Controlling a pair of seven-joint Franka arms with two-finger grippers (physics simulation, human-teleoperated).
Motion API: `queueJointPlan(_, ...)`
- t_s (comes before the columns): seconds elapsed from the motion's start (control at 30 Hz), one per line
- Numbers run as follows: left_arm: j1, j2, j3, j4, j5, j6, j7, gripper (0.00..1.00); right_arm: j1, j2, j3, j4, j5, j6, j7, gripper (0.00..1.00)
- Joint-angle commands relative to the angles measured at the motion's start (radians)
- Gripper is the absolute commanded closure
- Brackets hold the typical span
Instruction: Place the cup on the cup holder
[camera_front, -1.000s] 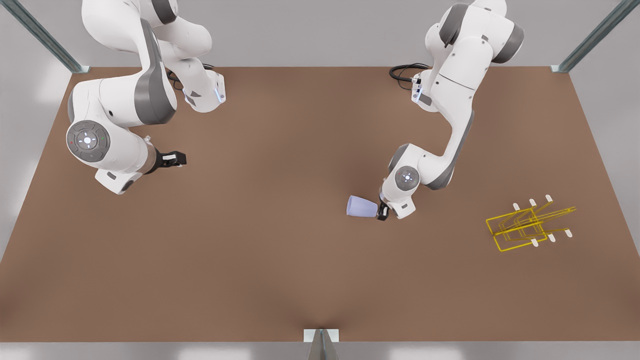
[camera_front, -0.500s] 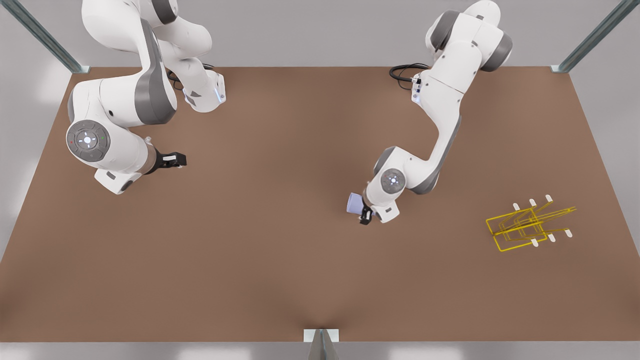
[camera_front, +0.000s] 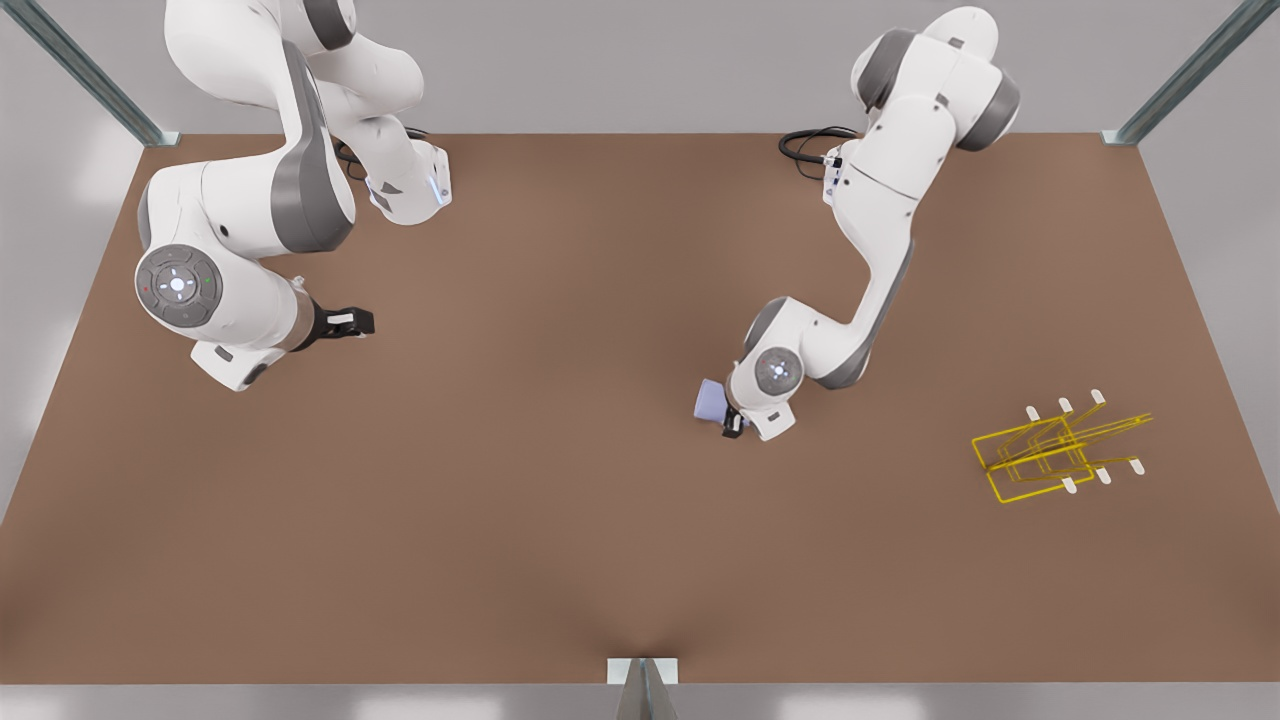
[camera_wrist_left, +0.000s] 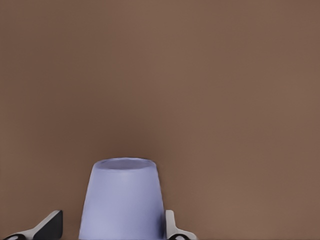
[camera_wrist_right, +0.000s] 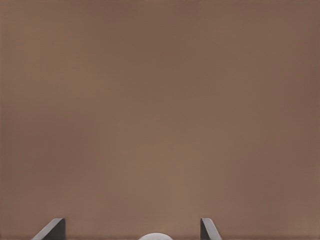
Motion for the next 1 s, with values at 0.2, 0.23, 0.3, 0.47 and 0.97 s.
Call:
queueJointPlan(0.2,-0.008,0.045,0.0,0.002,-0.007,0.078,-0.006,0.23,0.0,0.003,-0.001,0.001,0.0,0.001,0.002,0.0)
queueJointPlan(0.23,-0.009,0.043,0.0,0.002,-0.007,0.078,-0.006,0.37,0.0,0.005,0.0,0.0,0.0,0.001,0.002,0.0)
queueJointPlan(0.3,-0.009,0.039,0.0,0.003,-0.007,0.075,-0.008,0.37,0.0,0.005,-0.001,0.001,0.0,0.02,-0.001,0.0)
queueJointPlan(0.47,-0.003,0.04,0.049,0.207,-0.02,-0.259,-0.02,0.36,-0.002,0.005,-0.001,0.001,0.002,0.02,-0.001,0.0)
queueJointPlan(0.97,-0.89,0.44,1.433,0.1,0.283,-0.138,0.124,0.35,-0.002,0.006,-0.001,0.0,0.0,0.024,-0.001,0.0)
